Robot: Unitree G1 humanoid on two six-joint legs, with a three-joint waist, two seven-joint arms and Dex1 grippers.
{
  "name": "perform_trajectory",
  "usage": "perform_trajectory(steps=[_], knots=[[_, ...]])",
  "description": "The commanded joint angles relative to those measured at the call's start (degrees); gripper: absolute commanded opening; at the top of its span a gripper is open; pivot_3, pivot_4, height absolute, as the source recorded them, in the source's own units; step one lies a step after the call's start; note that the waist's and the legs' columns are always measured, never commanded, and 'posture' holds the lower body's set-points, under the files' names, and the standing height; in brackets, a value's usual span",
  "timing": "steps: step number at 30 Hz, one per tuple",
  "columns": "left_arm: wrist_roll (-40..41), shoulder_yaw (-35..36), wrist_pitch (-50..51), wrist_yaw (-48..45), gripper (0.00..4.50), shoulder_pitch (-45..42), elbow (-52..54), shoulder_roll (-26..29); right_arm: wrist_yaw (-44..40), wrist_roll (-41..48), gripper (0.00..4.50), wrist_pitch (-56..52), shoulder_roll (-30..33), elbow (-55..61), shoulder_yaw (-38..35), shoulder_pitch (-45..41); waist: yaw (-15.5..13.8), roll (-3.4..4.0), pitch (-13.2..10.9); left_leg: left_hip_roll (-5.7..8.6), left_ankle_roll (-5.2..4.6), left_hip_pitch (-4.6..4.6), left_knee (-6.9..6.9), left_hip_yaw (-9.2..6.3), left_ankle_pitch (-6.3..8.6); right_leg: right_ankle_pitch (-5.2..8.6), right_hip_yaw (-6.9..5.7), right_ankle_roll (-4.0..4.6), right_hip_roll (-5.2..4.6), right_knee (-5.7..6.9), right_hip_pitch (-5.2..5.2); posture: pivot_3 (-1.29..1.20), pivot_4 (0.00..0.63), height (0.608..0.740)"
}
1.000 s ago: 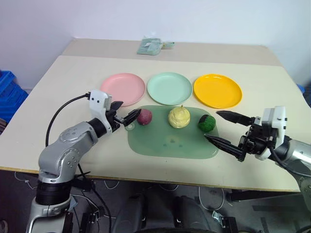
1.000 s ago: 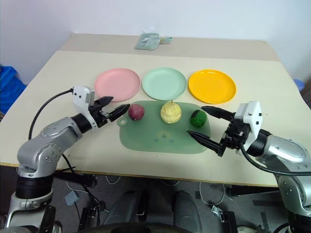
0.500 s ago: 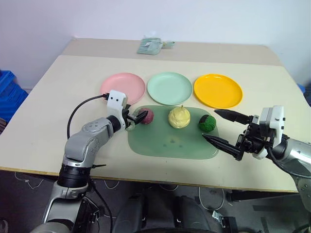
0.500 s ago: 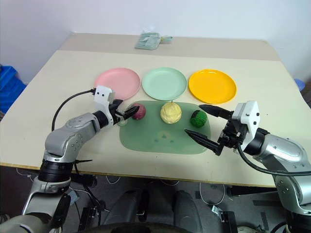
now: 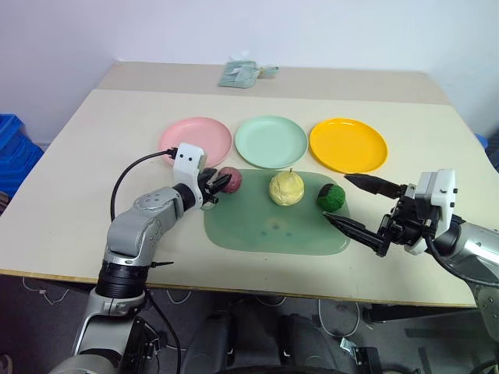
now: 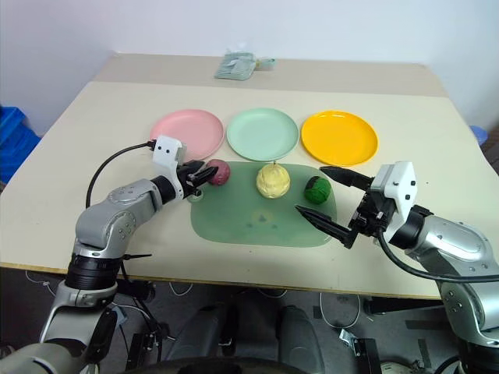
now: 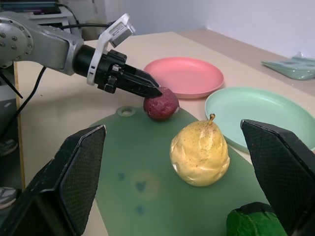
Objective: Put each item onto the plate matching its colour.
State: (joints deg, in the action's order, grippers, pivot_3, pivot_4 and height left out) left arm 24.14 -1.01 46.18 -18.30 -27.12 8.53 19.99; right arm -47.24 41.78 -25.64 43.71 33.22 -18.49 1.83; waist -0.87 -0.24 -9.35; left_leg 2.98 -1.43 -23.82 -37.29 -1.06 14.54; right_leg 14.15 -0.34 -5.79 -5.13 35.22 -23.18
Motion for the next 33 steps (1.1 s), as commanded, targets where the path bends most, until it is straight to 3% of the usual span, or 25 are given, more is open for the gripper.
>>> perform_trajectory(steps=[1, 5, 9, 27, 30, 33], knots=[[-1.0, 0.8, 0.6, 0.5, 2.21, 0.6, 2.2, 0.4, 0.1, -0.2, 4.5, 1.1, -0.4, 0.4, 0.1, -1.3, 0.0, 0.0, 0.0, 0.0, 0.0, 0.0, 0.0, 0.0, 0.0, 0.0, 0.0, 0.0, 0.0, 0.0, 0.0, 0.0, 0.15, 0.74], [-1.6, 0.8, 0.5, 0.8, 2.21, 1.2, 2.4, 0.0, 0.0, -0.6, 4.5, 1.2, -0.6, 0.0, 0.5, -1.8, 0.0, 0.0, 0.0, 0.0, 0.0, 0.0, 0.0, 0.0, 0.0, 0.0, 0.0, 0.0, 0.0, 0.0, 0.0, 0.0, 0.15, 0.74], [-1.8, 1.0, 1.1, 1.8, 0.91, 1.0, 2.3, -0.7, -0.1, -0.6, 4.5, 1.3, -0.5, -0.2, 0.6, -2.1, -0.1, 0.0, 0.0, 0.0, 0.0, 0.0, -0.01, 0.0, 0.0, 0.0, 0.0, 0.0, 0.0, 0.01, 0.0, 0.0, 0.15, 0.74], [-0.3, 3.6, 0.7, 1.6, 0.91, 0.6, 3.1, -2.7, 0.2, -1.5, 4.5, 1.5, -0.8, -0.8, 1.4, -2.9, 0.0, 0.0, 0.0, 0.0, 0.01, 0.0, -0.02, 0.0, -0.01, -0.09, 0.0, -0.15, 0.01, 0.03, 0.0, 0.0, 0.15, 0.74], [0.0, 4.3, 0.8, 1.4, 1.72, 0.5, 2.9, -2.8, 0.3, -1.6, 4.5, 1.5, -0.8, -0.8, 1.5, -3.0, 0.0, 0.0, 0.0, 0.0, 0.01, 0.0, -0.02, 0.0, -0.01, -0.09, 0.0, -0.16, 0.01, 0.03, 0.0, 0.0, 0.15, 0.74], [-1.2, 3.8, 0.8, 2.4, 3.23, 0.1, 2.1, -2.9, 0.4, -1.7, 4.5, 1.6, -0.9, -0.8, 1.6, -3.1, -0.1, 0.0, 0.0, 0.0, 0.01, 0.0, -0.02, 0.0, -0.01, -0.09, 0.0, -0.16, 0.01, 0.03, 0.0, 0.0, 0.15, 0.74]])
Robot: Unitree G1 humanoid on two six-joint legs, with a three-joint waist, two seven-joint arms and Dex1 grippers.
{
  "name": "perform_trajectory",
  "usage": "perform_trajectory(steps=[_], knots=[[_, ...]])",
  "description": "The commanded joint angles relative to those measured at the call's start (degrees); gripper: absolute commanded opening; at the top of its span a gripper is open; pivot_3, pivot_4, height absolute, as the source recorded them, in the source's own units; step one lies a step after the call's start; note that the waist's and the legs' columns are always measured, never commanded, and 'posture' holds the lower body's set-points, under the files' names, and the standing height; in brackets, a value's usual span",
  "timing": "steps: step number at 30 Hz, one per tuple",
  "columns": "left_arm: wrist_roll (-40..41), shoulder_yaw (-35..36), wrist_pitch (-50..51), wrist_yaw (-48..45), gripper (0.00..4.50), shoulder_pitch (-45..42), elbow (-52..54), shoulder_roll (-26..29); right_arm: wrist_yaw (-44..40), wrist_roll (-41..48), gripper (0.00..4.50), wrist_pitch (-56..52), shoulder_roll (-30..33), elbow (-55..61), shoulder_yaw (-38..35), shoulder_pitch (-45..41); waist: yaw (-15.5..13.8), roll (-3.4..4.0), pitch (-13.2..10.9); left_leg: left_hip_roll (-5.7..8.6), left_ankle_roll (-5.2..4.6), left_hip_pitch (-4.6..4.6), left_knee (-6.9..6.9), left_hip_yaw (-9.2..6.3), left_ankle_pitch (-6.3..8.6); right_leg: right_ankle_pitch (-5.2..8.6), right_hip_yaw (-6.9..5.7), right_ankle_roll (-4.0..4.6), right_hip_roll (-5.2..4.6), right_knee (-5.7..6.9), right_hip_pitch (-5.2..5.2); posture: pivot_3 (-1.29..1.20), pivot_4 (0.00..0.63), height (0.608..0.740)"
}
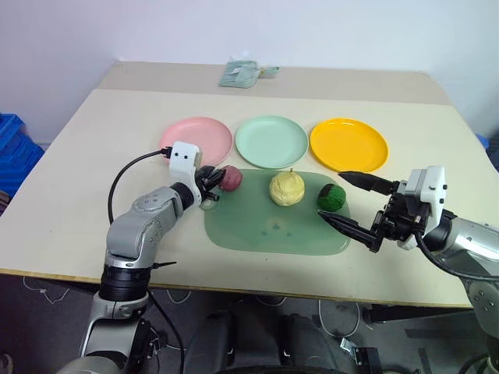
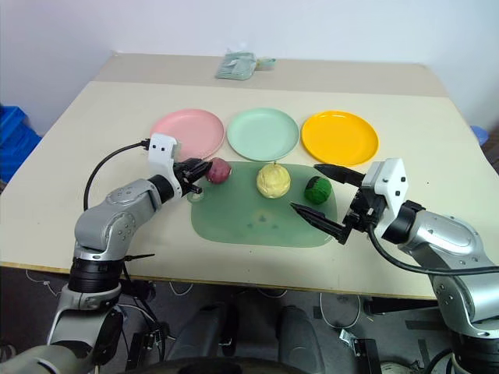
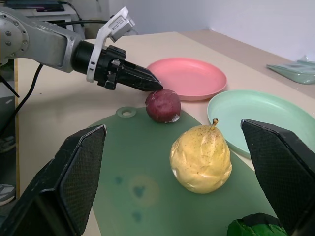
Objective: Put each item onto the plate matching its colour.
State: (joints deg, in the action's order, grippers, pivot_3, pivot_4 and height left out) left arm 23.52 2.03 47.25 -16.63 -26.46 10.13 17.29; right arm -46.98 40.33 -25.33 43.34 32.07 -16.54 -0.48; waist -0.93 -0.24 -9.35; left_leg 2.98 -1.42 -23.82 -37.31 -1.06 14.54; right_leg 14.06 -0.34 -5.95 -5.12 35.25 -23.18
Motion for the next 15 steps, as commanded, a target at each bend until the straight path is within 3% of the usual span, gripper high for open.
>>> perform_trajectory(steps=[1, 2, 3, 13, 15], knots=[[-1.5, 0.2, -0.3, 1.2, 3.75, -0.7, -0.2, -0.1, 0.2, -0.3, 4.5, 1.3, -0.6, 0.4, -0.3, -0.8, 0.0, 0.0, 0.0, 0.0, 0.0, 0.0, 0.0, 0.0, 0.0, 0.0, 0.0, 0.0, 0.0, 0.0, 0.0, 0.0, 0.15, 0.74], [-2.0, -0.1, -0.4, 1.5, 4.25, -0.9, -0.7, -0.1, 0.2, -0.3, 4.5, 1.3, -0.6, 0.3, -0.3, -0.9, 0.0, 0.0, 0.0, 0.0, 0.0, 0.0, 0.0, 0.0, 0.0, 0.0, 0.0, 0.0, 0.0, 0.0, 0.0, 0.0, 0.15, 0.74], [-2.3, -0.4, -0.5, 1.6, 4.38, -1.1, -1.1, -0.1, 0.2, -0.4, 4.5, 1.3, -0.7, 0.3, -0.3, -0.9, 0.0, 0.0, 0.0, 0.0, 0.0, 0.0, 0.0, 0.0, 0.0, 0.0, 0.0, 0.0, 0.0, 0.0, 0.0, 0.0, 0.15, 0.74], [-4.2, -2.8, -1.8, 0.5, 4.38, -2.4, -6.0, -2.4, 0.4, -1.0, 4.5, 1.4, -1.0, 0.6, -0.6, -0.5, 0.0, 0.0, 0.0, 0.0, 0.01, 0.02, -0.05, 0.0, -0.01, -0.01, 0.0, -0.02, 0.01, 0.05, 0.03, 0.0, 0.15, 0.74], [-3.9, -2.7, -1.5, 0.1, 3.88, -2.5, -6.3, -2.6, 0.4, -1.0, 4.5, 1.4, -1.0, 0.7, -0.7, -0.3, 0.1, 0.0, 0.0, 0.0, 0.01, 0.04, -0.05, 0.0, -0.01, -0.01, 0.0, -0.01, 0.01, 0.08, 0.03, 0.0, 0.15, 0.74]])
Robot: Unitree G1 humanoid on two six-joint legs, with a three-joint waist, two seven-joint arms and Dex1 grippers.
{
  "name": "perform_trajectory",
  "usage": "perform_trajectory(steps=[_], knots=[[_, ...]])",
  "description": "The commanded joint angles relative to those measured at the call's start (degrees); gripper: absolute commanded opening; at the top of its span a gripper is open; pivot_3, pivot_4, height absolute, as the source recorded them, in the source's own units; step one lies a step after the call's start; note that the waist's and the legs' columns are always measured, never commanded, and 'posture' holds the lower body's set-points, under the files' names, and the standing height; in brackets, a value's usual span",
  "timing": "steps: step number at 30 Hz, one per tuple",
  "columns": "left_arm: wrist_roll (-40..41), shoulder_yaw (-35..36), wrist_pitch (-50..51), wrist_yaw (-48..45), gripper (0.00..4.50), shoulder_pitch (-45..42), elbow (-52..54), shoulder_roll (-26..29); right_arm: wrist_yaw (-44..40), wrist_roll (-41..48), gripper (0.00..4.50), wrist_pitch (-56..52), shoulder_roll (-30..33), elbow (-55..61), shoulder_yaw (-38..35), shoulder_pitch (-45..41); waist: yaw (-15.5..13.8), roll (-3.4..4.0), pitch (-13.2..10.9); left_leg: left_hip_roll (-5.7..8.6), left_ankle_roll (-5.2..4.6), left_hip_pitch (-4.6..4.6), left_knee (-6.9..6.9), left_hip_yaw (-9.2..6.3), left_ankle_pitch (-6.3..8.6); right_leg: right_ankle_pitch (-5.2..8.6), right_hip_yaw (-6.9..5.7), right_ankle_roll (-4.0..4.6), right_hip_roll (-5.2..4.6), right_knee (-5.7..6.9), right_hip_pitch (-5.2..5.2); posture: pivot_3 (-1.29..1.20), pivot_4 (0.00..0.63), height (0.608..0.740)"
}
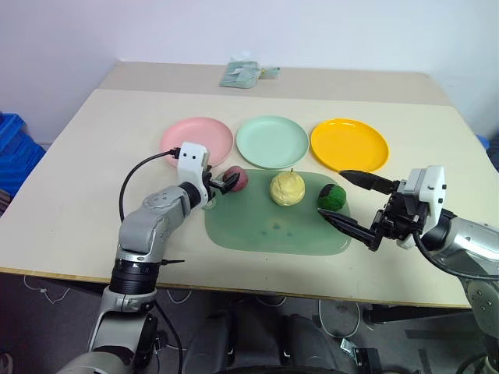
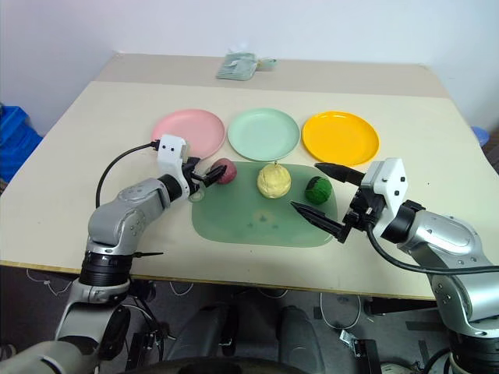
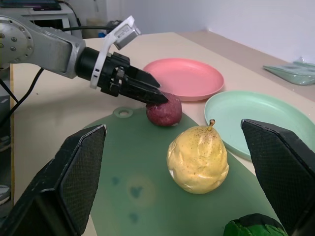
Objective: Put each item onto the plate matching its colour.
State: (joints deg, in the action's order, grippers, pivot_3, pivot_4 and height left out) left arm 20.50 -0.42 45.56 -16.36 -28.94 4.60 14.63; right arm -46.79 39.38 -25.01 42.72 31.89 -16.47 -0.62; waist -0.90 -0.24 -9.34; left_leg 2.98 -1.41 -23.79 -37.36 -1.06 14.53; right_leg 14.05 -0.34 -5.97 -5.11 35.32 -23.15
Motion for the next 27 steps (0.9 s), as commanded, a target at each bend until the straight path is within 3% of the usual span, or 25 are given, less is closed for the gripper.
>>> perform_trajectory(steps=[1, 5, 14, 18, 22, 27], knots=[[-1.0, -0.4, 0.2, -0.1, 3.56, 0.2, -0.6, 0.0, 0.3, -0.1, 4.5, 1.2, -0.4, 0.9, -0.8, -0.1, 0.1, 0.0, 0.0, 0.0, 0.0, 0.0, 0.0, 0.0, 0.0, 0.0, 0.0, 0.0, 0.0, 0.01, 0.0, 0.0, 0.15, 0.74], [-1.4, -0.8, 0.3, -0.3, 1.91, 0.7, -0.2, 0.0, 0.4, -0.3, 4.5, 1.3, -0.6, 1.0, -0.7, 0.2, 0.0, 0.0, 0.0, 0.0, 0.01, 0.0, 0.01, 0.0, -0.01, 0.0, 0.0, 0.0, 0.01, 0.02, -0.03, 0.0, 0.15, 0.74], [-0.6, 4.5, -5.6, 1.8, 1.91, -3.1, 0.0, -2.4, 0.4, -1.2, 4.5, 1.7, -1.2, 0.2, 0.1, -0.6, 0.0, -0.02, 0.0, 0.0, 0.01, -0.01, 0.01, 0.0, -0.01, 0.0, 0.01, 0.0, 0.01, 0.01, -0.04, 0.0, 0.15, 0.74], [-1.3, 11.8, -10.1, 10.3, 1.91, -8.7, -4.6, -5.3, 0.2, -1.5, 4.5, 2.0, -1.4, -0.3, 0.7, -1.4, -0.2, -0.04, 0.0, 0.0, 0.02, -0.04, -0.04, 0.0, -0.01, -0.02, 0.0, -0.03, 0.01, 0.03, -0.04, 0.0, 0.15, 0.74], [-3.0, 16.3, -13.2, 15.6, 1.91, -11.1, -11.6, -4.5, 0.2, -1.6, 4.5, 2.3, -1.5, -0.8, 1.0, -1.8, 0.1, -0.03, 0.0, 0.01, 0.02, -0.03, -0.02, 0.01, -0.01, -0.11, 0.0, -0.2, 0.07, 0.02, -0.04, 0.0, 0.15, 0.74], [-3.3, 16.3, -15.8, 14.4, 4.04, -12.4, -16.7, -3.4, 0.3, -2.1, 4.5, 2.8, -1.7, -0.9, 1.0, -2.0, -0.2, -0.16, -0.1, 0.01, 0.08, -0.03, -0.02, 0.01, -0.06, -0.13, -0.01, -0.23, 0.11, 0.12, -0.09, 0.0, 0.15, 0.74]])
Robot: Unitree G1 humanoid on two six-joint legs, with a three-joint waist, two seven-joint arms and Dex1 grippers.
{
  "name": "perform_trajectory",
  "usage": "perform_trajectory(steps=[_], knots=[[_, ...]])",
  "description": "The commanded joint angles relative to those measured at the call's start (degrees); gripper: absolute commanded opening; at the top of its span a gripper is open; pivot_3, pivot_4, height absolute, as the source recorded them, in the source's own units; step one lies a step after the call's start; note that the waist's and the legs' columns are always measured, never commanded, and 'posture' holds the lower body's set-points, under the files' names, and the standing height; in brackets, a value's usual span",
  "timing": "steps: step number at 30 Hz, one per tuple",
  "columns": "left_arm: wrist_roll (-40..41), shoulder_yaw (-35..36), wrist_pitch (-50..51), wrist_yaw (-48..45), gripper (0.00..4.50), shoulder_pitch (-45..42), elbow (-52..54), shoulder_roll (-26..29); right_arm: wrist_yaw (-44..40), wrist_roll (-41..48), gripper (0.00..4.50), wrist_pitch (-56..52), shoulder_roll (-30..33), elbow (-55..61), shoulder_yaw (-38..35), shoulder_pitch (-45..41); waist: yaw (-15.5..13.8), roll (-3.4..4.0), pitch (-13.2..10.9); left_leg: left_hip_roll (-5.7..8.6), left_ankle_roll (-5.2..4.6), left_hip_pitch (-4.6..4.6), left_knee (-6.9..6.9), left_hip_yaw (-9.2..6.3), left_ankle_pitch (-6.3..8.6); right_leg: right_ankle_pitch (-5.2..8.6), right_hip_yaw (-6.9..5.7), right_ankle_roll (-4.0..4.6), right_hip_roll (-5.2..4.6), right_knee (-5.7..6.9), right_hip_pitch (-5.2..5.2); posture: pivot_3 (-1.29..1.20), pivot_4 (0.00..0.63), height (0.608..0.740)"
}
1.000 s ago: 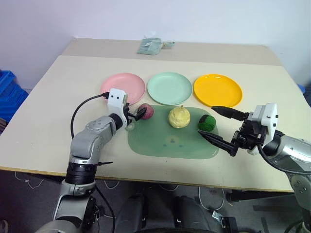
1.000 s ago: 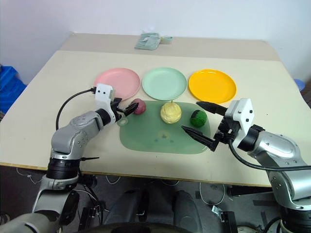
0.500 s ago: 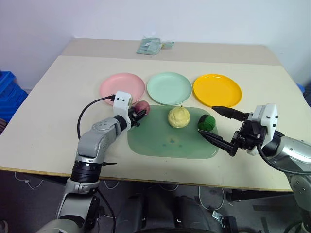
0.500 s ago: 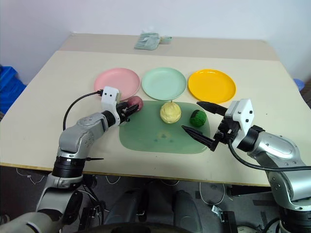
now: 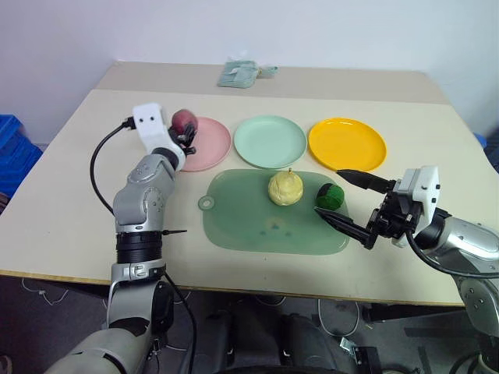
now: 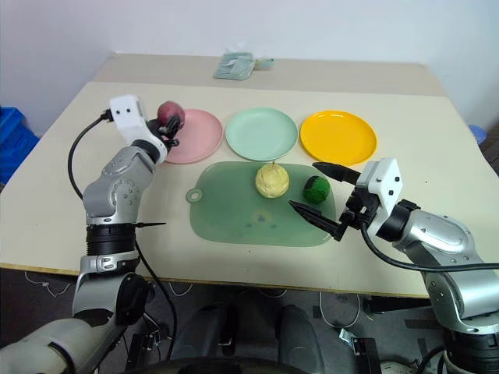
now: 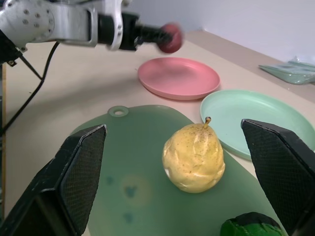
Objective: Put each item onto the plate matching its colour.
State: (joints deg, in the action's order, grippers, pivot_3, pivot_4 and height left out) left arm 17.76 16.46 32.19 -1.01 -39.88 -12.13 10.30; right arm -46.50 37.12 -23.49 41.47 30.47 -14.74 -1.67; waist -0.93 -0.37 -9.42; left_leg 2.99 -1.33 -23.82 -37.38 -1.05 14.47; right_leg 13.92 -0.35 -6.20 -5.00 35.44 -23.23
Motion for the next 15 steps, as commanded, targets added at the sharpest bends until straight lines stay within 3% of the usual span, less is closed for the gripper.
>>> perform_trajectory(steps=[1, 7, 15], knots=[[-0.8, -1.1, -2.6, -1.4, 4.43, -1.6, -0.2, 1.0, 0.1, 0.1, 4.5, 1.3, -0.4, 0.5, -0.8, -0.9, -0.3, -0.03, 0.0, 0.0, 0.01, -0.01, -0.02, 0.0, 0.0, 0.0, 0.0, 0.0, 0.0, 0.0, 0.0, 0.0, 0.15, 0.74], [-2.1, -5.6, -3.7, -6.7, 4.43, -0.7, 1.5, 2.0, 0.9, -0.1, 4.5, 1.5, -0.6, 0.9, -1.1, -0.7, -1.4, -0.03, 0.0, 0.03, 0.01, -0.01, -0.06, -0.01, 0.0, -0.02, 0.02, -0.02, -0.04, 0.0, 0.02, 0.0, 0.15, 0.74], [4.1, -12.3, -1.4, -21.6, 4.43, 2.6, 10.6, 1.4, 2.2, -0.2, 4.5, 1.4, -1.6, 1.5, 0.1, -1.6, -1.3, -0.01, 0.0, 0.03, 0.03, -0.04, -0.02, -0.01, 0.01, -0.02, 0.04, 0.0, -0.08, -0.05, -0.01, 0.0, 0.15, 0.74]])
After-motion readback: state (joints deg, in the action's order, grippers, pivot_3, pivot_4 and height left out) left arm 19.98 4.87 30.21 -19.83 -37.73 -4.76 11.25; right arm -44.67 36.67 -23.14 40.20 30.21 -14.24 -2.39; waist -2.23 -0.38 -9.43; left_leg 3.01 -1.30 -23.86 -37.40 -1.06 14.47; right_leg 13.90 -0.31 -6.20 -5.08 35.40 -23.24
